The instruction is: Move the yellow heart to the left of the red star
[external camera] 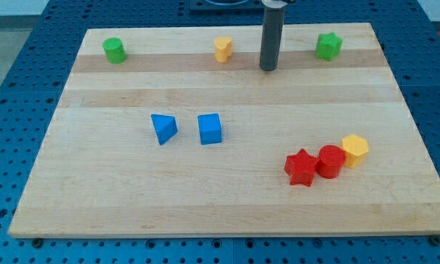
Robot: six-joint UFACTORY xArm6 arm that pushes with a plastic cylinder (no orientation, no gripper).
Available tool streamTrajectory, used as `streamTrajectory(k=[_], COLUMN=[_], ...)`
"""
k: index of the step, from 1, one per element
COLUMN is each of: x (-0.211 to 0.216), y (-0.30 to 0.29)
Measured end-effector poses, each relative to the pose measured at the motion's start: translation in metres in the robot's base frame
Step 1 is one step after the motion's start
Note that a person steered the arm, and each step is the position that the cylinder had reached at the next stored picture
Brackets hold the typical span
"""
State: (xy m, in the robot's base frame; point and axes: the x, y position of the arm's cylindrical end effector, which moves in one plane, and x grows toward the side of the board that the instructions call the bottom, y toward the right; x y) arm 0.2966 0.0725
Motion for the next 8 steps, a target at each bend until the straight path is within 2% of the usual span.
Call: streamTrajectory(k=[1, 2, 3, 4, 5, 6, 8], x=[-0.058, -0.102, -0.103, -0.103, -0.074, -0.025, 0.095], y=[-0.01, -0.075, -0.089, -0.126, -0.113, -0.083, -0.015])
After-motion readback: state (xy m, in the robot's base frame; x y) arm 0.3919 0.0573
